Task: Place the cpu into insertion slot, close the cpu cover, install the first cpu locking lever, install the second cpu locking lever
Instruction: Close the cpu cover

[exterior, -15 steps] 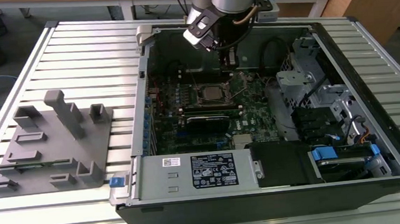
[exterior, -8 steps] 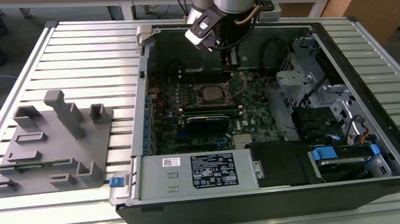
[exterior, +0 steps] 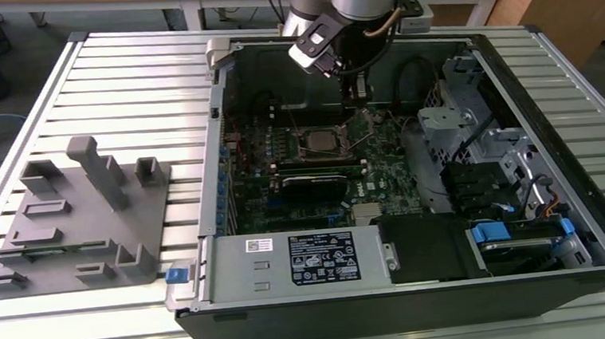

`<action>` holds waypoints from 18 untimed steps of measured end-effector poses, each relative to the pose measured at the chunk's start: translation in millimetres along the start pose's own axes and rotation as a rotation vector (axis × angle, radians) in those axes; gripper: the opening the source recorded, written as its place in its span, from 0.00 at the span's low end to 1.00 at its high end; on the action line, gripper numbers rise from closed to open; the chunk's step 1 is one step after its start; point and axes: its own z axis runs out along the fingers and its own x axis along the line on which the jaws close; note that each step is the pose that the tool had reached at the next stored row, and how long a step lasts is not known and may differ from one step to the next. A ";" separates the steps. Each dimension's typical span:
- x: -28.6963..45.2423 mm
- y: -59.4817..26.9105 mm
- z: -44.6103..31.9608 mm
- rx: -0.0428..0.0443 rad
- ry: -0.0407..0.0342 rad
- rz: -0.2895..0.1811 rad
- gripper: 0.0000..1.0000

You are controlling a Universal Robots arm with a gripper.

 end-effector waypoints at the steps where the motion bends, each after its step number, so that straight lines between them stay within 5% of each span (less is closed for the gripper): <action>1: 0.0 0.0 0.0 0.0000 0.0000 0.000 0.11; 18: 0.1 5.5 -0.4 0.0001 -0.0002 0.000 0.11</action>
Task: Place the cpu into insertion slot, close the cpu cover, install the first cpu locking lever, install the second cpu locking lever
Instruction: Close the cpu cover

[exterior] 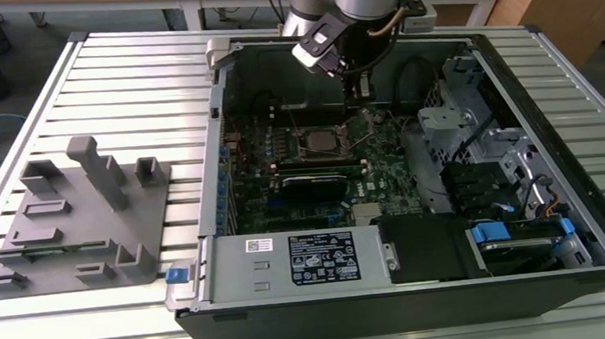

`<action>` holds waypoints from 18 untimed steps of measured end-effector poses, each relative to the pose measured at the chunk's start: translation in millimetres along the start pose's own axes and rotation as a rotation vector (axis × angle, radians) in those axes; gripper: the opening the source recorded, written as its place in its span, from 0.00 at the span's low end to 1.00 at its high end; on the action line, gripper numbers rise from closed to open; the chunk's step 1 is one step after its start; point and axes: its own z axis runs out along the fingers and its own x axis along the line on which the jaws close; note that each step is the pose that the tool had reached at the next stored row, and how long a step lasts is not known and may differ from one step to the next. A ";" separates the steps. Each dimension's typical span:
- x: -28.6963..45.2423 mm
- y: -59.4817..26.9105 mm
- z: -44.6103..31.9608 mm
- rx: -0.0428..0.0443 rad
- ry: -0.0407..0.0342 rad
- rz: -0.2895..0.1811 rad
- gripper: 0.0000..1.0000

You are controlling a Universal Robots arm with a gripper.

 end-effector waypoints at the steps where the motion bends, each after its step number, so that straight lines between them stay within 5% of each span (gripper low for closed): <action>1: 0.1 1.5 0.1 0.0000 0.0001 0.000 0.11; 8: 0.3 13.4 0.9 -0.0001 0.0003 0.000 0.11; 18: 0.2 14.3 -0.3 -0.0001 0.0002 0.000 0.11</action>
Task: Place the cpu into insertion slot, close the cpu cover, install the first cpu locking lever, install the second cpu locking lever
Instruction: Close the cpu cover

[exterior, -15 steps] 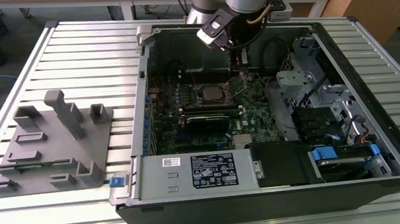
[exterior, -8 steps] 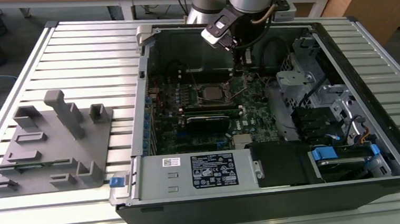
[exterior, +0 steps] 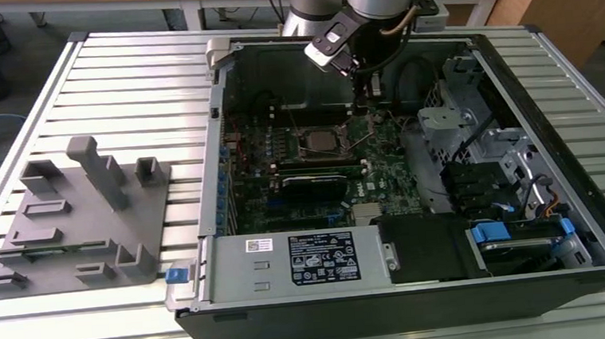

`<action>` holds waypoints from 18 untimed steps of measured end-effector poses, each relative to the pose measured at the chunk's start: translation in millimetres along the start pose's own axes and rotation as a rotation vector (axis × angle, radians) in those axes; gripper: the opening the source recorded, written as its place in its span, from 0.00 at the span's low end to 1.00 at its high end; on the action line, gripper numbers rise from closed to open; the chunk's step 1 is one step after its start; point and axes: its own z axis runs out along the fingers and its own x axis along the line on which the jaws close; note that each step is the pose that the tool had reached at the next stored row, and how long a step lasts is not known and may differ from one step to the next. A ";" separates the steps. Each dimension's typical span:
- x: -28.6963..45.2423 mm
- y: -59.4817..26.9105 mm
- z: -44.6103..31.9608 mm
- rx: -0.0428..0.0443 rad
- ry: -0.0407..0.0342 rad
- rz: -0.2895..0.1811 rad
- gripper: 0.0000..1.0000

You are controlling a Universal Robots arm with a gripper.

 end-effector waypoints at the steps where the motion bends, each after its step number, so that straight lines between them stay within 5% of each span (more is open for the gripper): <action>1: 0.0 0.9 0.0 0.0001 -0.0002 0.000 0.11; 18: 0.4 25.5 1.4 0.0000 -0.0001 0.000 0.11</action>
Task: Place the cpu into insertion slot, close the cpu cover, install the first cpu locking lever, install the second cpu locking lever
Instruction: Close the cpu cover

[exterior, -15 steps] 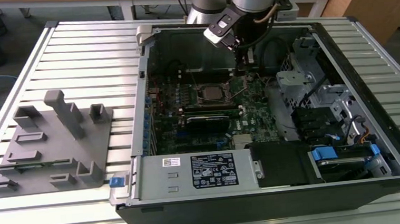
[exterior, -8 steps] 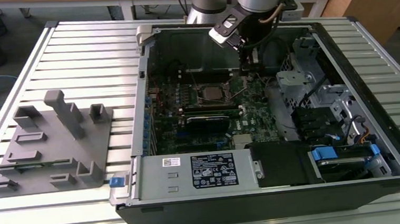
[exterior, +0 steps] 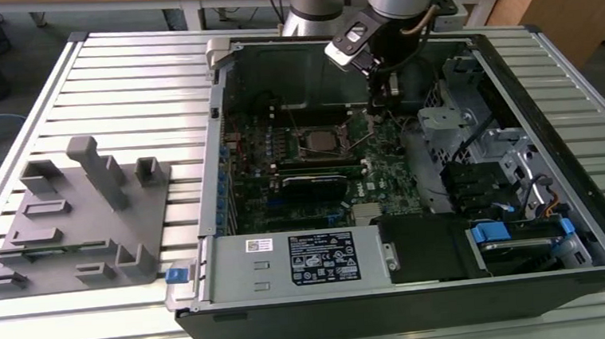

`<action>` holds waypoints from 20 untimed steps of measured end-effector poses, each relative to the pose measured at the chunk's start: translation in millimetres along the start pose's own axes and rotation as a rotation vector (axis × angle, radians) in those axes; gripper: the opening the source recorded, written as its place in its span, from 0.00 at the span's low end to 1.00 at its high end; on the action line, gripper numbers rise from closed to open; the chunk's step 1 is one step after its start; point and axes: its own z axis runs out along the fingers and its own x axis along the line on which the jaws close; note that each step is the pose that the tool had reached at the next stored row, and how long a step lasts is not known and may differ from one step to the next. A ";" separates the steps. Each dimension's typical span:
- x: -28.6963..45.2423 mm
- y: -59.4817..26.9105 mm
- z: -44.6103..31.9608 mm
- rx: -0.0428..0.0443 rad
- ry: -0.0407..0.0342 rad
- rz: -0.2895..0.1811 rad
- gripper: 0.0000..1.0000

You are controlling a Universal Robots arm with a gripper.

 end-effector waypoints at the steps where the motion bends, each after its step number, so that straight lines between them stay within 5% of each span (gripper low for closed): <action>1: 0.0 1.4 0.1 0.0000 0.0001 0.000 0.11; 11: 0.3 14.0 1.6 0.0000 0.0001 0.000 0.11; 20: 0.4 15.6 13.4 0.0000 0.0000 0.000 0.11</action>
